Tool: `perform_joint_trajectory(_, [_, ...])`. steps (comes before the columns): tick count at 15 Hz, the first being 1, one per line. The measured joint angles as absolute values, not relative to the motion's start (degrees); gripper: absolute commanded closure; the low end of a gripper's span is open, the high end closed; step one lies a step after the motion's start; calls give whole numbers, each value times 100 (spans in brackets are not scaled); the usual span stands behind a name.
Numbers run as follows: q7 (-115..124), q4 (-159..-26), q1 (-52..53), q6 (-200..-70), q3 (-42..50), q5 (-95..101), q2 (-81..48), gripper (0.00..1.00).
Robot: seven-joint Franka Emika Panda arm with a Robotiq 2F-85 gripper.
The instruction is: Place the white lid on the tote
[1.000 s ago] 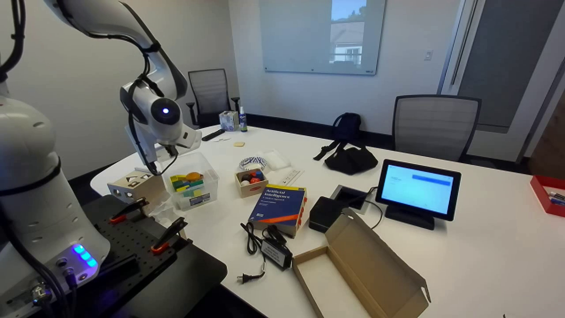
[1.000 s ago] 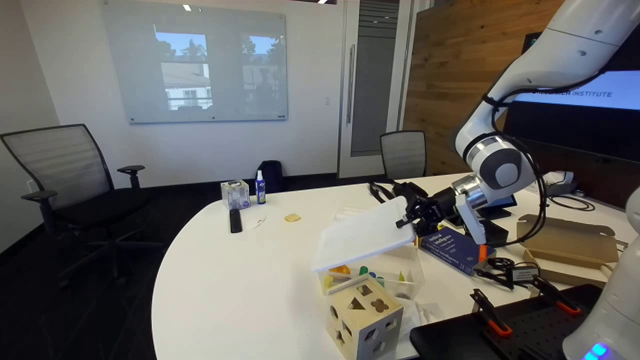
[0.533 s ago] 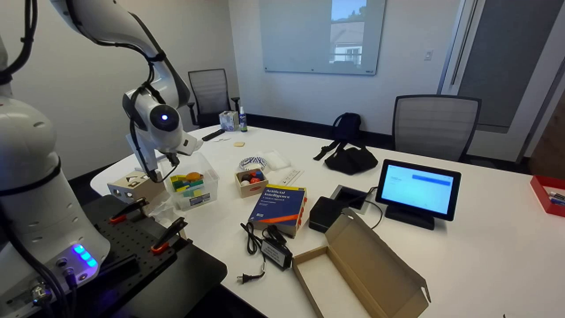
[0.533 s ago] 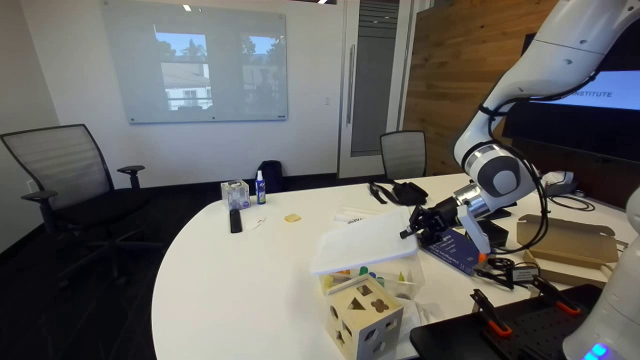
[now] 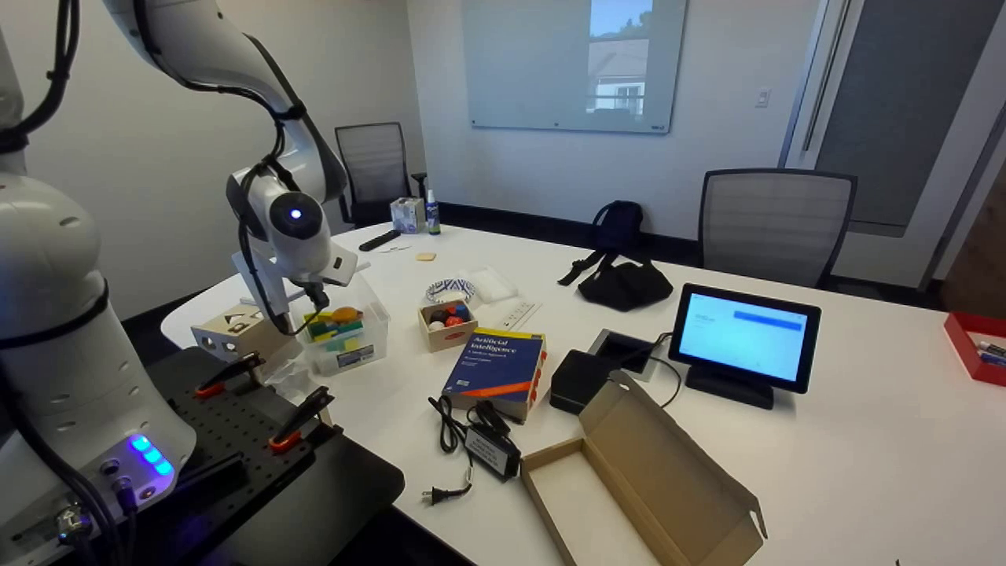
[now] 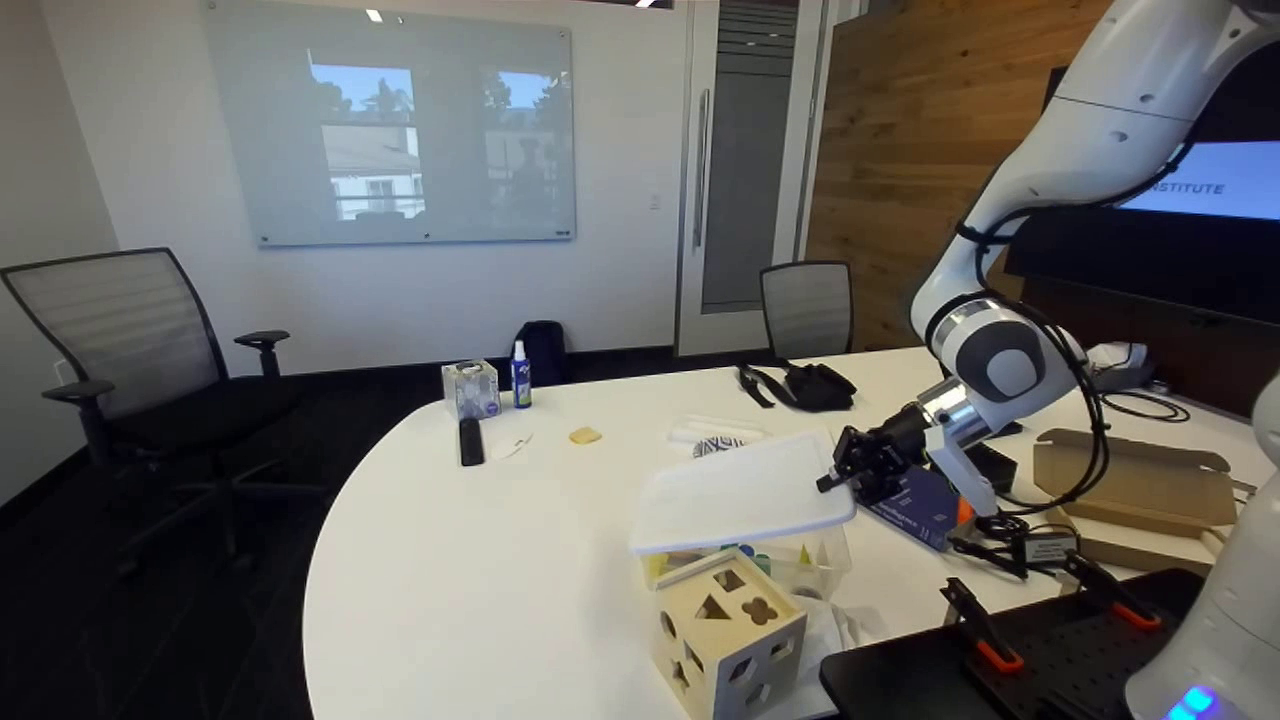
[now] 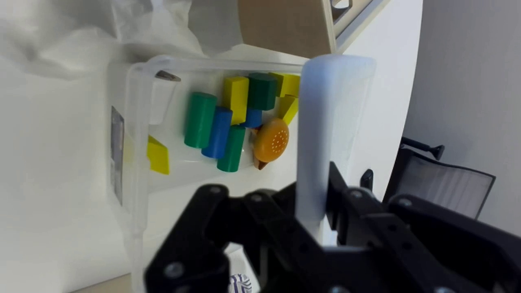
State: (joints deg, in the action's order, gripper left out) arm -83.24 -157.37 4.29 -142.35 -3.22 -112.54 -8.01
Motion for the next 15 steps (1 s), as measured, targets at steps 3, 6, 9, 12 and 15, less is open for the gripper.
perform_joint_trajectory(3, [-8445,-15662,435,-14338,-308,-11379,-926,99])
perform_joint_trajectory(6, [-8767,-15568,460,-14464,-302,-11821,-1025,99])
perform_joint_trajectory(9, [-9132,-15469,525,-14588,-275,-12369,-1100,99])
perform_joint_trajectory(12, [-9541,-15429,605,-14628,-207,-12851,-1138,99])
perform_joint_trajectory(15, [-9913,-15436,708,-14675,-172,-13242,-1154,99])
